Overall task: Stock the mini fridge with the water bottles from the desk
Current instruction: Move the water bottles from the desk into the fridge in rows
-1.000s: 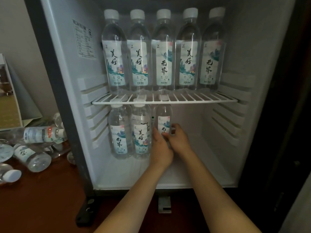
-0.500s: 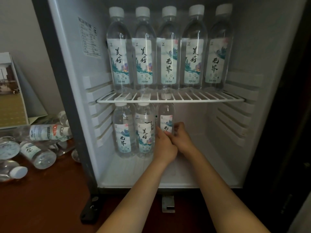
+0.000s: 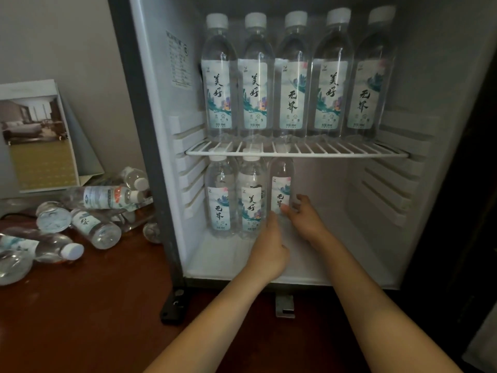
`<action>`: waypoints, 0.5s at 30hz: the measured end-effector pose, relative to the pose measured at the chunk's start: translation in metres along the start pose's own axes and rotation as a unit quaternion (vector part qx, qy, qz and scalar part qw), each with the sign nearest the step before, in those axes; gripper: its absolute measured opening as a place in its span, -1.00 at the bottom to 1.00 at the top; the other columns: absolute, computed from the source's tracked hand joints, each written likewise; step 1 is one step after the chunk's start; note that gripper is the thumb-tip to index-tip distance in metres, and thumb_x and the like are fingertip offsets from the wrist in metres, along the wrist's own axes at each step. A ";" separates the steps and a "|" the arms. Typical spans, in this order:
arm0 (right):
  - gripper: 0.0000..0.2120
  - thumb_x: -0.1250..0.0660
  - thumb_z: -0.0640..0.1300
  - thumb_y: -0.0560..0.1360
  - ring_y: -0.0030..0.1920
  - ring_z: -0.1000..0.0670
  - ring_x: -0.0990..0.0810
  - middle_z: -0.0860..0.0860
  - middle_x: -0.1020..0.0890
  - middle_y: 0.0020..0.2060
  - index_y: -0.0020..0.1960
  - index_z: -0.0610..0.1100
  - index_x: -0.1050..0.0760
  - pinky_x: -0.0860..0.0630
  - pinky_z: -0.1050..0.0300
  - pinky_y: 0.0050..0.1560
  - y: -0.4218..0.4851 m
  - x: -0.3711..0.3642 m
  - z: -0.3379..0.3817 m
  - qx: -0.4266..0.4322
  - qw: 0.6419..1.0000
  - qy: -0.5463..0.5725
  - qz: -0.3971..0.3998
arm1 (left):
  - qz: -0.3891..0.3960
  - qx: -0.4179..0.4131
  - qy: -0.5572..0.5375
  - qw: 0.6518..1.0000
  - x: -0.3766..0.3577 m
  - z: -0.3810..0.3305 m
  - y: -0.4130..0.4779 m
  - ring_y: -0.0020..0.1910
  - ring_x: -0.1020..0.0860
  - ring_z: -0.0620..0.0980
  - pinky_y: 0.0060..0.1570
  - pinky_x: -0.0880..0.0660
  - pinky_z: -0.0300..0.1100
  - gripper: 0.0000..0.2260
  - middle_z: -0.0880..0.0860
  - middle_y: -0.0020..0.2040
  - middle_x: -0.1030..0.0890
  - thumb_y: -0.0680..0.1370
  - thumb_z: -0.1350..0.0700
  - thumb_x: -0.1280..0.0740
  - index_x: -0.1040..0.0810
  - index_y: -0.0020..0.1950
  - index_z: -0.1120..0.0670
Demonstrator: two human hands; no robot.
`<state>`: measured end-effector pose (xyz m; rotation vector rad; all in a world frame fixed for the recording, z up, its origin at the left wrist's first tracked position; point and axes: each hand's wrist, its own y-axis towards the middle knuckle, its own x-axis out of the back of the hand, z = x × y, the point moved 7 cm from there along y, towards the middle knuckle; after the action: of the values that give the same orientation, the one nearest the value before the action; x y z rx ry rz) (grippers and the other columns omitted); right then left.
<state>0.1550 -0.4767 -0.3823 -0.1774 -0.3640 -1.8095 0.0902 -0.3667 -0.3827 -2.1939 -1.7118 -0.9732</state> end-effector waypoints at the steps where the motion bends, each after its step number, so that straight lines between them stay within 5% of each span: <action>1: -0.46 -0.25 -0.14 0.56 0.28 -0.15 -0.46 -0.17 -0.44 0.31 0.45 -0.25 -0.12 -0.38 0.07 0.27 -0.005 0.003 -0.001 -0.003 1.000 -0.009 -0.021 | -0.004 -0.007 0.002 1.000 0.004 0.002 -0.007 0.51 -0.02 -0.02 0.27 0.05 -0.43 -0.38 0.09 0.54 -0.03 0.51 0.42 -0.06 0.05 0.53 0.13; 7: -0.78 -0.13 -0.23 0.58 0.04 -0.22 -0.56 -0.23 -0.62 0.01 0.11 -0.28 -0.49 -0.33 0.14 -0.13 -0.059 0.023 0.021 0.047 0.970 -0.030 -0.236 | -0.056 -0.016 -0.003 0.998 0.041 0.023 -0.043 0.26 -0.45 -0.08 0.14 -0.30 -0.41 -0.63 0.04 0.30 -0.49 0.55 0.35 -0.15 -0.47 0.29 0.08; 15: -0.83 -0.19 -0.22 0.55 -0.36 -0.02 -0.58 -0.02 -0.57 -0.43 -0.18 -0.16 -0.49 -0.53 -0.01 -0.25 -0.135 -0.071 0.105 0.216 0.967 0.069 -0.117 | -0.162 -0.013 -0.008 0.987 0.132 0.055 -0.102 -0.04 -0.59 -0.11 -0.05 -0.44 -0.43 -0.76 -0.02 0.01 -0.62 0.52 0.33 -0.24 -0.62 0.01 0.07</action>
<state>0.0376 -0.3453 -0.3266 0.3063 -0.6919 -1.9124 0.0324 -0.2018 -0.3698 -1.9796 -2.1190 -1.0540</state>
